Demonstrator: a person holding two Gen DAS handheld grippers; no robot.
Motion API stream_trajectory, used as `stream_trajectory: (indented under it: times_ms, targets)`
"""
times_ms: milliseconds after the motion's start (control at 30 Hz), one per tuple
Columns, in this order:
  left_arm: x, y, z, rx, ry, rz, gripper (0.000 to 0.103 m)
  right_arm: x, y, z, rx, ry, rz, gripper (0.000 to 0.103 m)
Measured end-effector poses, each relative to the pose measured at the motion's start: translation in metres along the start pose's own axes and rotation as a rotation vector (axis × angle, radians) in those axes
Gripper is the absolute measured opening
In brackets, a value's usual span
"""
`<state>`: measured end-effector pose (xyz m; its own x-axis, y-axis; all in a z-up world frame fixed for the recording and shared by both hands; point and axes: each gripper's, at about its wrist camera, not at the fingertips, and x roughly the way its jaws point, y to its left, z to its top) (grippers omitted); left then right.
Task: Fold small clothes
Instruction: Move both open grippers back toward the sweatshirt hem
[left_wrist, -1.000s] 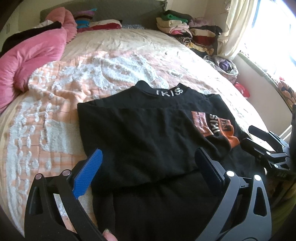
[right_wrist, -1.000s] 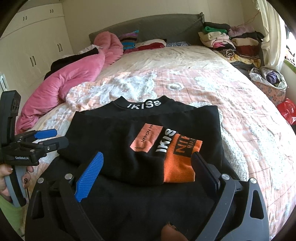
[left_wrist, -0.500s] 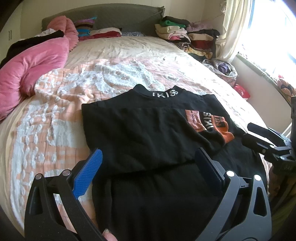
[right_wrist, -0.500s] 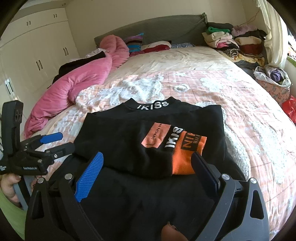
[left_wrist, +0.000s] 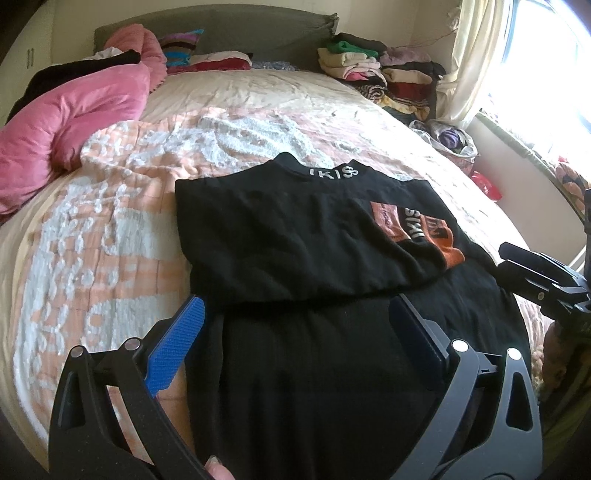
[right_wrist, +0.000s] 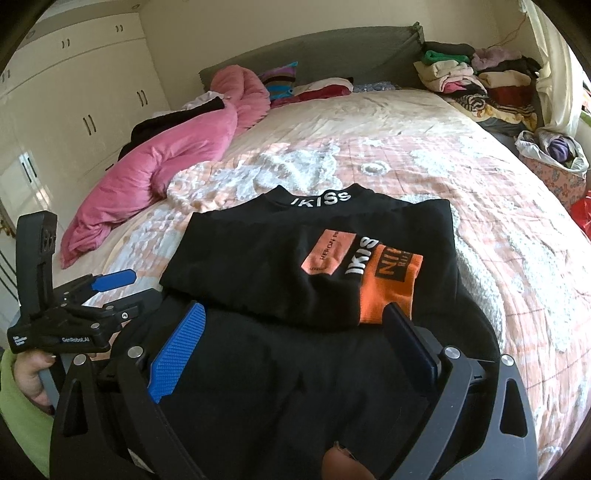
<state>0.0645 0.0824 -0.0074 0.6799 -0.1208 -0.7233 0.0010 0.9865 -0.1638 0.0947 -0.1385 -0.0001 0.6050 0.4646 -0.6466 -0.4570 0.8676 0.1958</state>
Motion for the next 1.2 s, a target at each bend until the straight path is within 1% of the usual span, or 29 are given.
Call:
stream_trajectory:
  times_ms: [433,733,1200]
  targets:
    - [-0.010,0.002,-0.023,-0.018,0.014,0.001,0.094,-0.009,0.005,-0.016,-0.014,0.035,-0.011,0.096]
    - [-0.017,0.003,-0.032,-0.025,0.017,0.007,0.094,-0.014,0.009,-0.025,-0.035,0.051,-0.029,0.096]
    - [-0.026,0.002,-0.051,-0.011,0.038,0.016,0.094,-0.024,-0.007,-0.051,-0.025,0.101,-0.079,0.096]
